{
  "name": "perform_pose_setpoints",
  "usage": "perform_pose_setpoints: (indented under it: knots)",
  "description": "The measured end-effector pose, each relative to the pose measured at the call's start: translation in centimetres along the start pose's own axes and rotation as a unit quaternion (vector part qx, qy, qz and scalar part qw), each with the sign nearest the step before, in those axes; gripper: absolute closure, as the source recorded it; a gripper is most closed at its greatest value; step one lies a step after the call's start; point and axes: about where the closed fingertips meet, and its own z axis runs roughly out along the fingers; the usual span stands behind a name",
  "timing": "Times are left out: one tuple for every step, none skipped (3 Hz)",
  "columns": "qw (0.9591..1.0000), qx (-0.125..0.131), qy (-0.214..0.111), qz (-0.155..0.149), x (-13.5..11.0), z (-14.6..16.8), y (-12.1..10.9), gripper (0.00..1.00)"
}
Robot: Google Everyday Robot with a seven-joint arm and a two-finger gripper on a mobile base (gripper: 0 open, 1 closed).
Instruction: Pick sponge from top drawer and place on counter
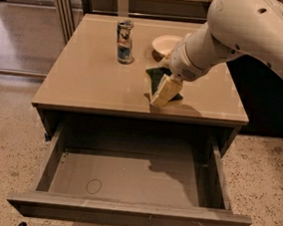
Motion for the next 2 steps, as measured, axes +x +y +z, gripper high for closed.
perform_pose_setpoints:
  knots:
    - [0.9998,0.0,-0.008,0.018,0.8,1.4,-1.2,1.0]
    - [0.9994,-0.001,-0.012,0.034,1.9,2.8,-2.1,1.0]
